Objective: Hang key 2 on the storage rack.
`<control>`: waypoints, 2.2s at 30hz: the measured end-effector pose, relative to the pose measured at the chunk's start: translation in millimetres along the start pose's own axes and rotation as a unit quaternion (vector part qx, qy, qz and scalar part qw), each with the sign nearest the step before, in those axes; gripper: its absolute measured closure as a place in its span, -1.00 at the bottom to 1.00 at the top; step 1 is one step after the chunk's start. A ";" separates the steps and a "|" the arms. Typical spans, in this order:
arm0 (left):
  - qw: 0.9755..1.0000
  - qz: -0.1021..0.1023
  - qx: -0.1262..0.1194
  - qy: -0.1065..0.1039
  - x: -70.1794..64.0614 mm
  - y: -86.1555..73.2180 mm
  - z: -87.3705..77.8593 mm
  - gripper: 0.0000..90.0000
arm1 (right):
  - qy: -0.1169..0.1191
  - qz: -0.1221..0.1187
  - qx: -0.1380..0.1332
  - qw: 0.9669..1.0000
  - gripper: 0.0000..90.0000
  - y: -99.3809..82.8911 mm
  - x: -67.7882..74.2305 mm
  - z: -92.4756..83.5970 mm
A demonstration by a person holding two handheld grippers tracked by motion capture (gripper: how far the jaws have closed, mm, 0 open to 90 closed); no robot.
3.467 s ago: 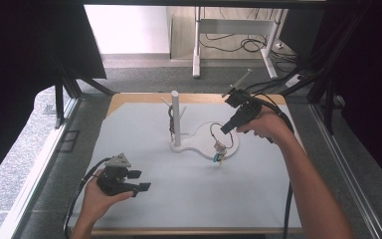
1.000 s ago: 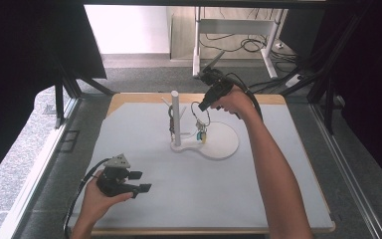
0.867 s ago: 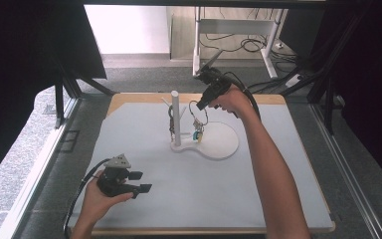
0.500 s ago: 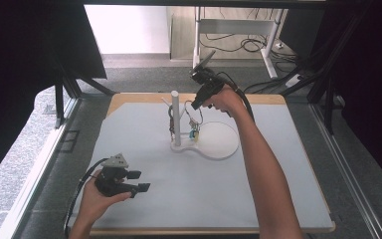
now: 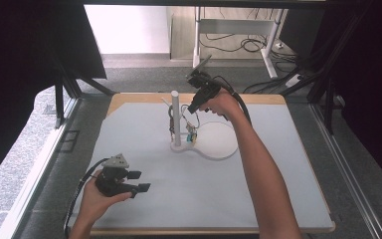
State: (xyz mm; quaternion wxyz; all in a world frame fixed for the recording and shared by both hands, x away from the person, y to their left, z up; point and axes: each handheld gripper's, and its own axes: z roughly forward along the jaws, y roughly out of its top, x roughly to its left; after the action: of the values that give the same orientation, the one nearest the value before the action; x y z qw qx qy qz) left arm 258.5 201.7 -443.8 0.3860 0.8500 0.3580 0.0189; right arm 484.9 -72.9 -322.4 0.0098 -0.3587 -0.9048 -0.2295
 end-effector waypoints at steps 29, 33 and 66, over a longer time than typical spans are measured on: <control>1.000 0.002 0.005 0.002 0.2 -0.1 1.0 -0.13 | 0.041 0.005 0.007 0.999 0.89 -10.9 3.7 34.5; 1.000 0.003 0.006 0.003 0.8 -0.1 0.1 -0.13 | 0.042 0.003 0.007 0.999 0.84 -11.3 6.0 35.0; 1.000 0.003 0.020 0.022 0.8 -2.3 4.6 -0.14 | 0.003 -0.021 -0.134 0.991 0.14 -184.0 -6.0 -30.3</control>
State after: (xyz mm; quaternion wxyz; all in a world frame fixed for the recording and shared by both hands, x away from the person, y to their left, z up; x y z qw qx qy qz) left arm 259.1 200.3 -448.8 0.3605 0.8583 0.3638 0.0314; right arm 364.7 -206.9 -371.6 -0.0407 -0.3372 -0.8729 -0.3502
